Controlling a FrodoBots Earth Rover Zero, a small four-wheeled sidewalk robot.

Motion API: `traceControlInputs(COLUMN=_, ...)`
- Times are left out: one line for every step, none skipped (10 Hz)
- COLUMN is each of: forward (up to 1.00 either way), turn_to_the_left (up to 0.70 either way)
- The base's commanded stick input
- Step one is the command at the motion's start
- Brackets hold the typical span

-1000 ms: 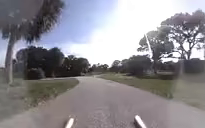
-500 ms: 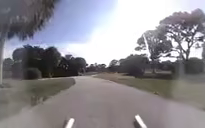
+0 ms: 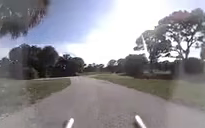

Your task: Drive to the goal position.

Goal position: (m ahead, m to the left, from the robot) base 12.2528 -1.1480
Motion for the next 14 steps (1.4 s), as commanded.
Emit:
traceControlInputs(forward=0.70, turn_to_the_left=0.00)
traceControlInputs(forward=0.70, turn_to_the_left=0.00)
traceControlInputs(forward=0.70, turn_to_the_left=0.00)
traceControlInputs(forward=0.70, turn_to_the_left=0.00)
traceControlInputs(forward=0.70, turn_to_the_left=0.00)
traceControlInputs(forward=0.70, turn_to_the_left=0.00)
traceControlInputs(forward=0.70, turn_to_the_left=0.00)
traceControlInputs(forward=0.70, turn_to_the_left=0.00)
traceControlInputs(forward=0.70, turn_to_the_left=0.00)
traceControlInputs(forward=0.70, turn_to_the_left=0.07)
traceControlInputs(forward=0.70, turn_to_the_left=0.35)
traceControlInputs(forward=0.70, turn_to_the_left=0.35)
traceControlInputs(forward=0.70, turn_to_the_left=0.35)
traceControlInputs(forward=0.70, turn_to_the_left=0.35)
